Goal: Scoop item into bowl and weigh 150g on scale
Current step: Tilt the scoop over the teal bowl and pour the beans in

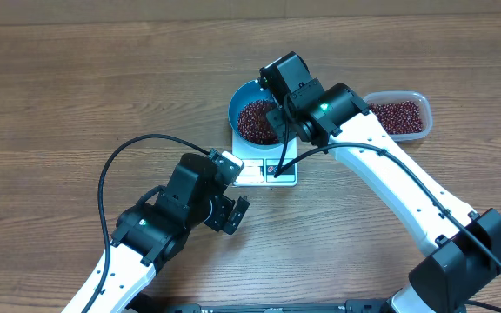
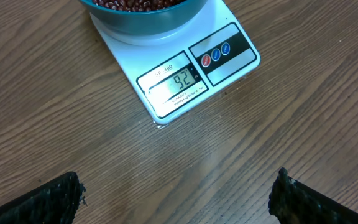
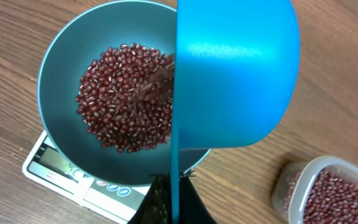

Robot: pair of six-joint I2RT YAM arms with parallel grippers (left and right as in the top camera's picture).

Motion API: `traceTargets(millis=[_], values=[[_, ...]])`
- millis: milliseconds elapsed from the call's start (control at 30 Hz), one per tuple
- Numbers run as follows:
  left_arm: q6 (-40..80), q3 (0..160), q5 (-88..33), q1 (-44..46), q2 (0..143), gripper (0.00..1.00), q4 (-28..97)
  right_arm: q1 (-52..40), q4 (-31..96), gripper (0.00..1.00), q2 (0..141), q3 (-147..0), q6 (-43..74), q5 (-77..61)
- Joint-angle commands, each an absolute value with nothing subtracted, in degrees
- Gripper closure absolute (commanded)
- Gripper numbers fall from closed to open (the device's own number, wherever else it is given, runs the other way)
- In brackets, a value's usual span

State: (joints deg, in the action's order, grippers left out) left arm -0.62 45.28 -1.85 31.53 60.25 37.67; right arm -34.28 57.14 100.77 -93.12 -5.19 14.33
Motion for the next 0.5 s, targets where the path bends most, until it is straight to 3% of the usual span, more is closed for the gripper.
traceTargets(millis=[0, 267, 467], values=[[-1.3, 45.1, -1.5, 31.8, 60.7, 0.01, 37.5, -35.1, 56.3, 0.96, 99.5, -94.6, -8.6, 17.4], [-1.3, 45.1, -1.5, 31.8, 60.7, 0.00, 37.5, -39.0, 55.4, 0.96, 99.5, -94.6, -9.6, 29.8], [-1.3, 45.1, -1.5, 31.8, 60.7, 0.00, 37.5, -39.6, 55.2, 0.96, 99.5, -94.6, -9.5, 29.5]])
